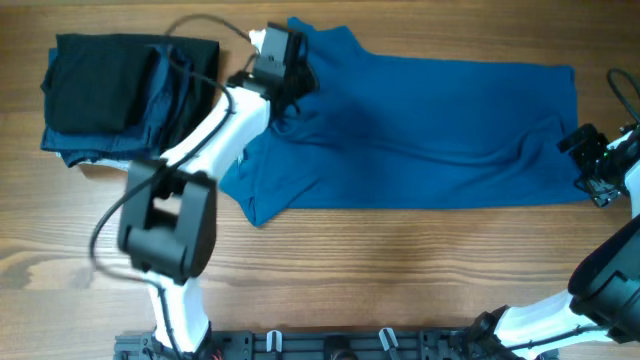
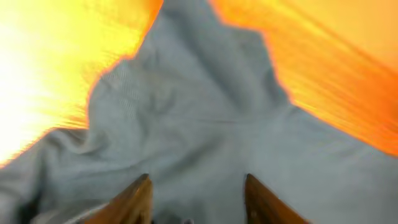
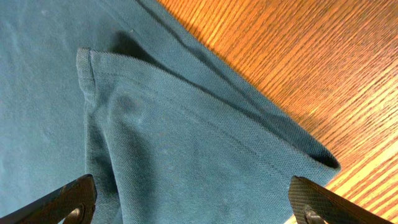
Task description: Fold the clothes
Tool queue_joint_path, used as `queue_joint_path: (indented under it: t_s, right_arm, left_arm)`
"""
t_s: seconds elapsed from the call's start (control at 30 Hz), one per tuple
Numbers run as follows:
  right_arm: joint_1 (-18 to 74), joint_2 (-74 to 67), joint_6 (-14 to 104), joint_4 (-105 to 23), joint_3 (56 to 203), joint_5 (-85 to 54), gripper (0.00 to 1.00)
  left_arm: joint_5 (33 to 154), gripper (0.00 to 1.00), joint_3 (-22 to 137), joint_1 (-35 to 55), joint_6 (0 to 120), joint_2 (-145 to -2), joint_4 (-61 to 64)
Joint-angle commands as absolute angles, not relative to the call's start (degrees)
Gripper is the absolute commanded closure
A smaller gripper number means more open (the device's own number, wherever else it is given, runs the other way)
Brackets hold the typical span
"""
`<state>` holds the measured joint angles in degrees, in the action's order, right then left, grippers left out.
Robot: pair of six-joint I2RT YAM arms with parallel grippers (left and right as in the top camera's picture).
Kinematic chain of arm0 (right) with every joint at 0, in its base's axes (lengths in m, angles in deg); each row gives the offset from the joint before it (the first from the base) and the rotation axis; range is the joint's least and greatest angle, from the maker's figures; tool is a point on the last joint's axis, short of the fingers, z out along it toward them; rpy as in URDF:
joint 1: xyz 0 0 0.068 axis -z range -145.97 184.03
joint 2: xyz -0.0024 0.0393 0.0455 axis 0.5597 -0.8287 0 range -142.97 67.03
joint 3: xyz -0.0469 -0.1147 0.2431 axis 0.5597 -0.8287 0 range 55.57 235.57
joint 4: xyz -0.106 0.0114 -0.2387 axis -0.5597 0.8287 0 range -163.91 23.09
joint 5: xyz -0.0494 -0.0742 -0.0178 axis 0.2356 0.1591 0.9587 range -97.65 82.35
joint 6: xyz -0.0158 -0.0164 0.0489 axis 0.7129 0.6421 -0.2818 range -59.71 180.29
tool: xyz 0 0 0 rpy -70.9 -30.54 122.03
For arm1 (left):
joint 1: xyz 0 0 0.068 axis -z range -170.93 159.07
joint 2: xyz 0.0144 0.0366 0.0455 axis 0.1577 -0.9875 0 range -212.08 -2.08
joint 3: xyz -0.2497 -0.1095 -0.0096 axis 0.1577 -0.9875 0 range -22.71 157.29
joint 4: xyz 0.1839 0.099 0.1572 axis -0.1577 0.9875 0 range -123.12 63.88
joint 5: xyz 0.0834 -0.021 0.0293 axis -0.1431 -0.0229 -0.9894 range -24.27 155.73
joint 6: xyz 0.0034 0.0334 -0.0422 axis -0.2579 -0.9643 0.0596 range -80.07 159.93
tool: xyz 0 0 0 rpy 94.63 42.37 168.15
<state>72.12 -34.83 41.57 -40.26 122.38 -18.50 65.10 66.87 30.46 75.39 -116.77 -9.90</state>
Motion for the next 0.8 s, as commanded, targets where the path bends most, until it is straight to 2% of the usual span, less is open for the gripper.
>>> queue_joint_path:
  t_s: [0.0,0.17,0.27,0.4,0.57,0.77]
  right_arm:
    - [72.1,-33.85,42.16,-40.41,123.34,-17.76,0.0]
    - [72.1,-33.85,42.16,-40.44,123.34,-17.76,0.0]
    - [72.1,-33.85,42.16,-40.44,123.34,-17.76,0.0]
    - [72.1,-33.85,42.13,-40.44,123.34,-17.76,0.0]
    - [72.1,-33.85,42.11,-40.44,123.34,-17.76,0.0]
    - [72.1,-33.85,42.13,-40.44,123.34,-17.76,0.0]
  left_arm:
    - [63.46,0.94,69.6,30.5,70.1,-108.53,0.68]
    - [64.01,0.96,68.82,32.36,67.02,-109.67,17.92]
    - [64.16,0.96,68.09,34.31,62.54,-111.59,21.36]
    - [64.1,0.96,67.61,36.93,58.06,-114.59,21.51]
    - [61.32,0.96,67.61,38.22,57.93,-119.96,21.01]
    - [58.28,0.96,67.61,37.56,57.88,-124.21,13.66]
